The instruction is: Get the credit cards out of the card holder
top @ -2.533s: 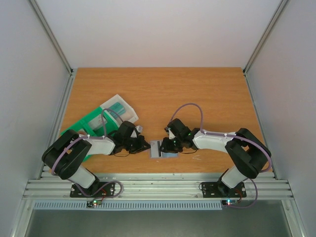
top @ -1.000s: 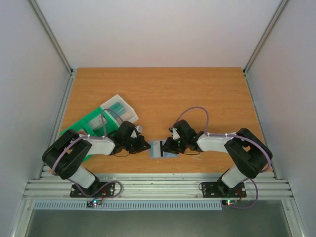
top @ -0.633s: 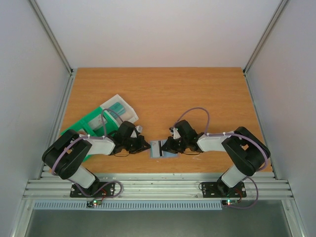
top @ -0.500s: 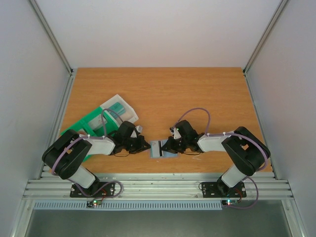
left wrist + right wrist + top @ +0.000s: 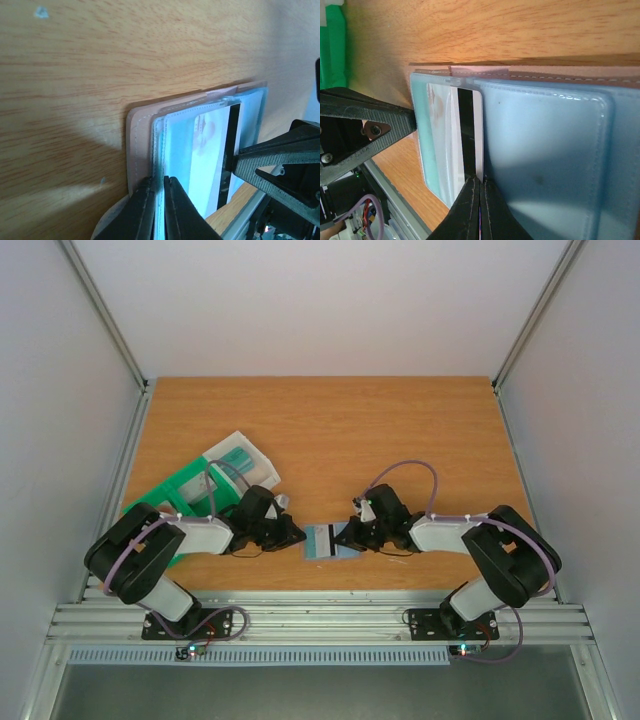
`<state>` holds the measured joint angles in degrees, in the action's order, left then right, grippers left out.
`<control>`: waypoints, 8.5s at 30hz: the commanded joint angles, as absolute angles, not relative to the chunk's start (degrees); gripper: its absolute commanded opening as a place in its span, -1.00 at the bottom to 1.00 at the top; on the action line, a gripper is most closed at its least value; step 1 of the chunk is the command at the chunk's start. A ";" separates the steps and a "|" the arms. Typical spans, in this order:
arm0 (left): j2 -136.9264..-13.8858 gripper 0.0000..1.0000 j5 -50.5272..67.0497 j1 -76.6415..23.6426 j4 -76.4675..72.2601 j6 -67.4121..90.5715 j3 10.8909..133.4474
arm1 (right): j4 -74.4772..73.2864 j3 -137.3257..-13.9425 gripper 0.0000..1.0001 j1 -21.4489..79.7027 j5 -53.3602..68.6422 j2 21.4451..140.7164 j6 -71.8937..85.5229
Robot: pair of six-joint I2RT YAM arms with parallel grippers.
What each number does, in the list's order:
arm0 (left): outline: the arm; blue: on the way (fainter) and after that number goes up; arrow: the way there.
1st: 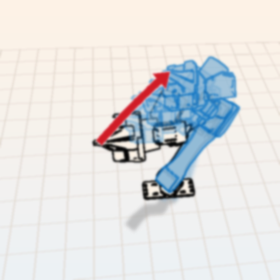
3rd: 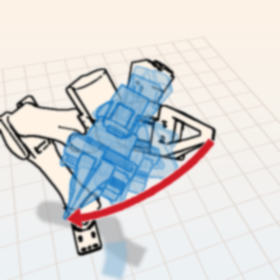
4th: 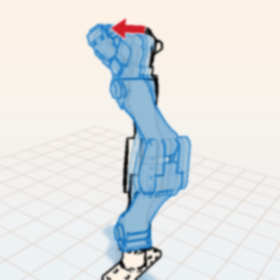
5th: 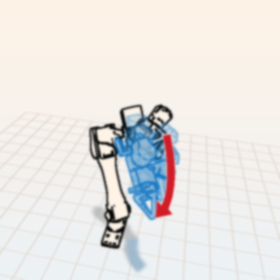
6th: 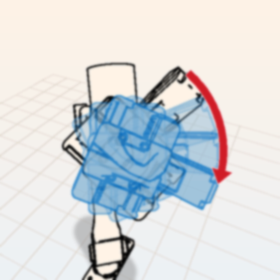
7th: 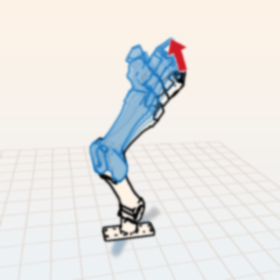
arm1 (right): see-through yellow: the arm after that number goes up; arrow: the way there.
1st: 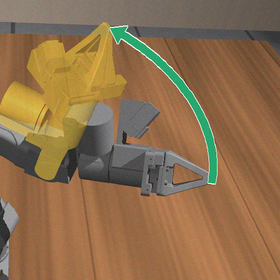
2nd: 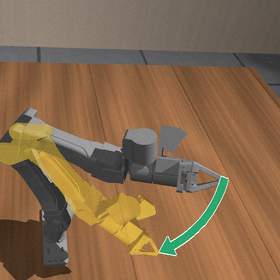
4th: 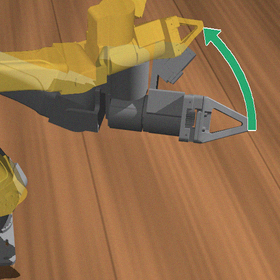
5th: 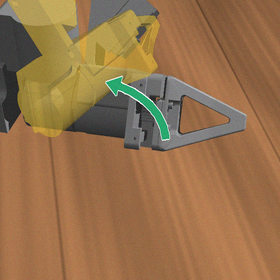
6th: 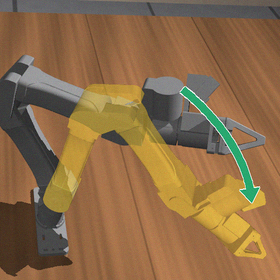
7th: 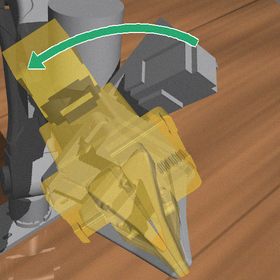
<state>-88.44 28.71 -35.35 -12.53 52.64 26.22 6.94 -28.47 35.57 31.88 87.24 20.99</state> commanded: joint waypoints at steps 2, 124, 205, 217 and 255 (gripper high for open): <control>-87.03 -0.77 22.90 -35.50 -3.49 52.12 24.91 | 2.85 -27.41 -0.98 35.07 31.03 85.05 21.04; -55.20 -0.99 -5.03 -50.84 8.12 24.47 30.99 | -32.62 -48.43 0.85 30.34 33.24 57.18 26.72; -71.97 -0.99 18.27 13.71 22.51 33.75 41.91 | -45.75 -54.49 0.97 30.32 21.64 54.50 18.90; -74.63 -0.84 14.71 13.71 23.75 33.12 43.76 | -45.83 -54.40 0.97 30.32 21.43 54.52 18.82; -62.23 0.07 26.11 13.22 37.36 27.59 46.44 | -45.98 -52.95 0.83 30.32 25.75 57.53 16.90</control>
